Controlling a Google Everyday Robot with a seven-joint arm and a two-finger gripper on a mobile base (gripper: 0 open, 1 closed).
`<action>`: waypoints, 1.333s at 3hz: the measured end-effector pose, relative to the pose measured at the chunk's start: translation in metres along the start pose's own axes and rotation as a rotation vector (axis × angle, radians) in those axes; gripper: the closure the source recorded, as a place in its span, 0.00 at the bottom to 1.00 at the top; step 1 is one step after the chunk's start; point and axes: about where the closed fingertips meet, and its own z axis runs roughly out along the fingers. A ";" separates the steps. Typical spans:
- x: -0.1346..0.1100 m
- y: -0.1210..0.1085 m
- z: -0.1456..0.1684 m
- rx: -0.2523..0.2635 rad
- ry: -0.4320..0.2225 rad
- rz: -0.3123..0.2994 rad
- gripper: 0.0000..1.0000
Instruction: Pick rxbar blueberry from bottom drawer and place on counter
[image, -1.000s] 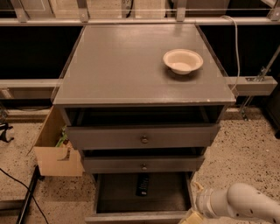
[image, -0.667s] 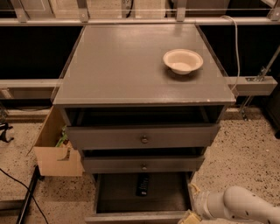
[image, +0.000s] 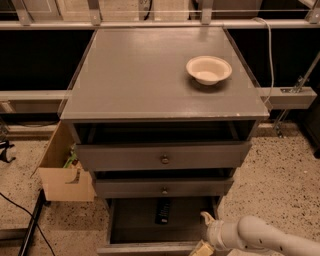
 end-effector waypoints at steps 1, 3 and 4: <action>0.009 -0.003 0.048 -0.010 -0.070 0.000 0.00; 0.011 -0.021 0.079 -0.007 -0.124 -0.030 0.00; 0.007 -0.036 0.103 -0.007 -0.182 -0.062 0.00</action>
Offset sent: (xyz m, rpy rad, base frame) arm 0.0126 0.0174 -0.0269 0.0502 -0.0261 0.0082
